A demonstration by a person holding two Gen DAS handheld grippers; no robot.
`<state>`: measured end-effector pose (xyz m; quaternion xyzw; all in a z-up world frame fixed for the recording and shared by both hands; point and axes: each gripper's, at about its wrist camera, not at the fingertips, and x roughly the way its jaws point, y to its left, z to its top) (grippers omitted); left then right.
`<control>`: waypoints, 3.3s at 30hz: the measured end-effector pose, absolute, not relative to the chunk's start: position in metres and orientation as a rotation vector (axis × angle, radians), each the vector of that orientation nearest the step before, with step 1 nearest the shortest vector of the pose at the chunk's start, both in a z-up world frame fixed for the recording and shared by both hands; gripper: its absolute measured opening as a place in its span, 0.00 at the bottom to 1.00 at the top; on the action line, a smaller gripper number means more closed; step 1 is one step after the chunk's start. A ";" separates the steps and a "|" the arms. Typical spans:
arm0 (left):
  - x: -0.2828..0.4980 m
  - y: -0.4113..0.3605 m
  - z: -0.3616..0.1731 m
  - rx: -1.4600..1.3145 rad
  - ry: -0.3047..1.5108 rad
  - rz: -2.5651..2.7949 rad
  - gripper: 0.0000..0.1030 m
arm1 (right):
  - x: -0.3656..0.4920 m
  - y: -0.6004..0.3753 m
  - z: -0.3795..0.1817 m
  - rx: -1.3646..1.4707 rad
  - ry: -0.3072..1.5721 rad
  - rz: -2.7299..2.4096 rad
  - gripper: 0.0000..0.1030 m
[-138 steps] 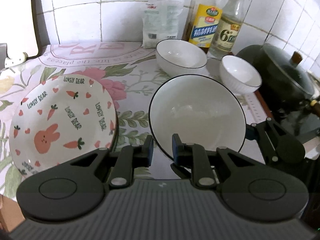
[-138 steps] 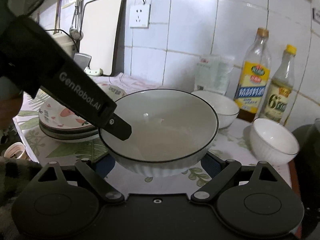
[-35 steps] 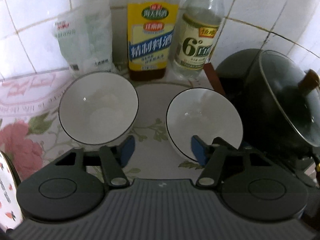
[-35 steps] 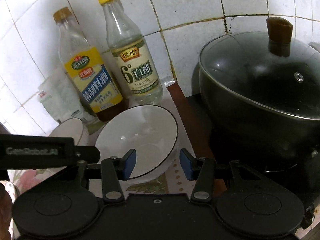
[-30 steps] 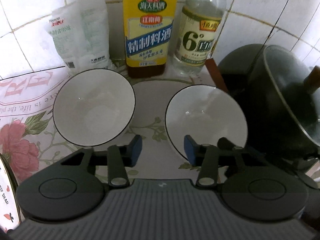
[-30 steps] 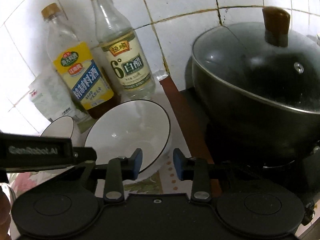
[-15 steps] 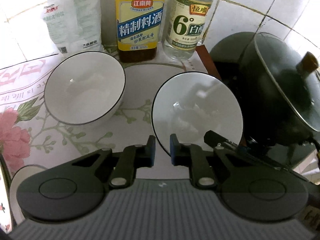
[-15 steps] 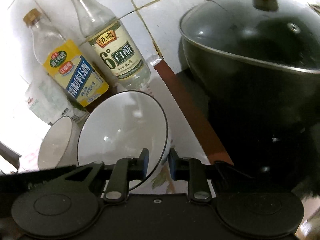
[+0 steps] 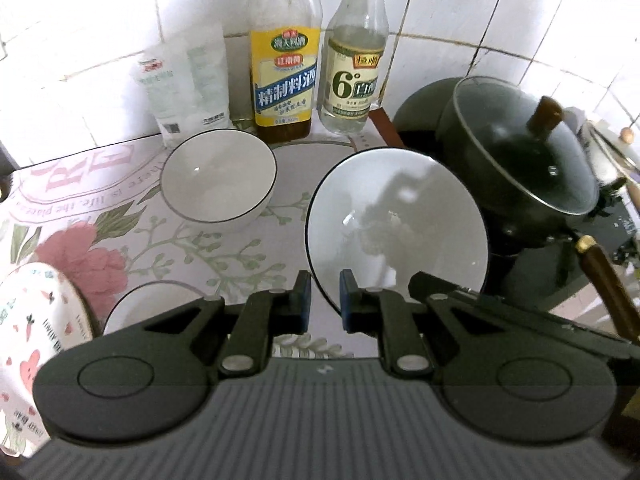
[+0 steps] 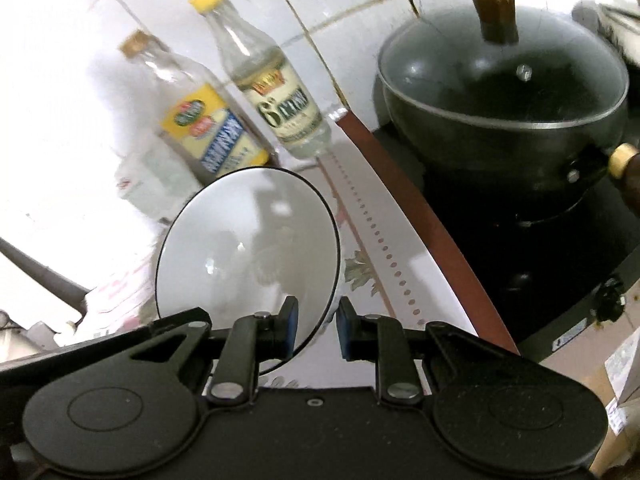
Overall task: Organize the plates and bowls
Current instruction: 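Carry the small white bowl with both grippers and lower it into the large bowl, then open both grippers and release the nested small bowl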
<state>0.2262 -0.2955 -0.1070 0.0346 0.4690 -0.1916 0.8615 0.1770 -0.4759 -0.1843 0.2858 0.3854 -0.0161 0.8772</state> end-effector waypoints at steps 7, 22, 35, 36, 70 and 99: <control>0.191 -0.267 -0.081 0.050 0.934 -0.396 0.13 | 0.144 -0.463 -0.156 0.541 0.778 -0.002 0.24; 0.151 -0.193 -0.079 -0.025 0.935 -0.328 0.13 | 0.113 -0.397 -0.141 0.430 0.809 0.071 0.24; 0.168 -0.149 -0.114 -0.131 0.997 -0.264 0.12 | 0.138 -0.356 -0.159 0.388 0.877 0.117 0.24; 0.170 -0.146 -0.116 -0.140 1.000 -0.259 0.12 | 0.141 -0.353 -0.161 0.385 0.881 0.119 0.24; 0.218 -0.112 -0.174 -0.316 1.154 -0.188 0.13 | 0.188 -0.295 -0.203 0.027 0.838 0.154 0.23; 0.218 -0.106 -0.087 -0.169 1.017 -0.380 0.17 | 0.169 -0.357 -0.138 0.233 0.807 0.272 0.37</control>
